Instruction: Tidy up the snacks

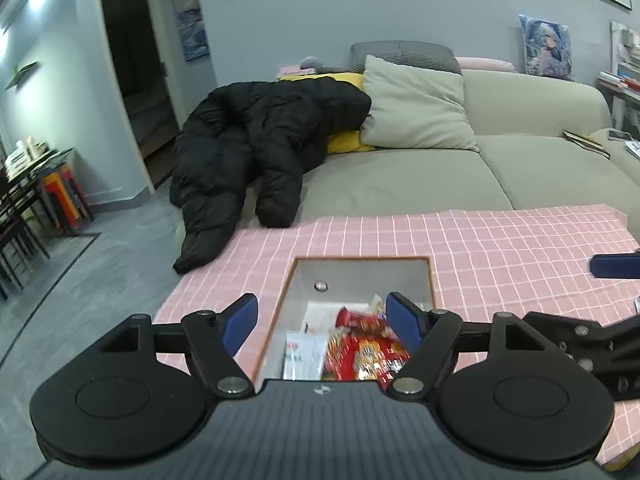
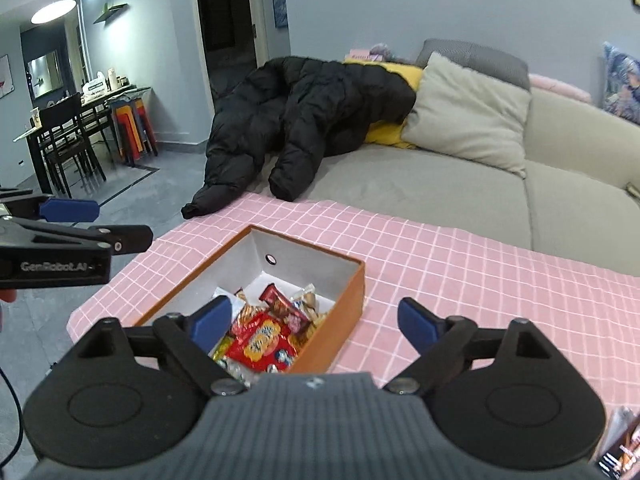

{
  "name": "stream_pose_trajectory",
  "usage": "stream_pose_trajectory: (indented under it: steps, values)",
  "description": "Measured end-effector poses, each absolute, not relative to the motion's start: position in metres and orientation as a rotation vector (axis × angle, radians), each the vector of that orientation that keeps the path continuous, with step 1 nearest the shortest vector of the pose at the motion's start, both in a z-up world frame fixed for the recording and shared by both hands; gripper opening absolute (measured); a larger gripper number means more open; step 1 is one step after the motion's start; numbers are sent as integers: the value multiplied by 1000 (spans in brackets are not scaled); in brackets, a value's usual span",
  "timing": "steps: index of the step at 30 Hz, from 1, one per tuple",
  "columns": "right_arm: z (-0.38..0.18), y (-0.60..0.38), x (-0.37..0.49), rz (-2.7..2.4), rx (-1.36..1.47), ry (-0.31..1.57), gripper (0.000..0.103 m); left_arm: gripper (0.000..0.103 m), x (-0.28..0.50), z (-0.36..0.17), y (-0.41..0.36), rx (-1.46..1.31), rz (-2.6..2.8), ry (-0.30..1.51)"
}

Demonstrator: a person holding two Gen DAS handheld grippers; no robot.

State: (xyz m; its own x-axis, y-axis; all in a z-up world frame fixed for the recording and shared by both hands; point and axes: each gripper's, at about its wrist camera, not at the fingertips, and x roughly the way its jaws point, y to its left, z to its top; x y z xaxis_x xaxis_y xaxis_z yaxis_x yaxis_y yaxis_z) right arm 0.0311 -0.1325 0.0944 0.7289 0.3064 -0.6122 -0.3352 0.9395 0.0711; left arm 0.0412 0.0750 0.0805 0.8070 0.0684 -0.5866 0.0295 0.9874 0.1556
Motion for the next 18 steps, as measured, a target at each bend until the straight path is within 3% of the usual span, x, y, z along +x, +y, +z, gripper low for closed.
stream_pose_trajectory:
  steps: [8, 18]
  values:
    - [75, -140, -33, 290, -136, 600, 96, 87, 4, 50, 64, 119, 11, 621]
    - [43, -151, -32, 222, -78, 658, 97, 87, 1, 18, 61, 77, 35, 699]
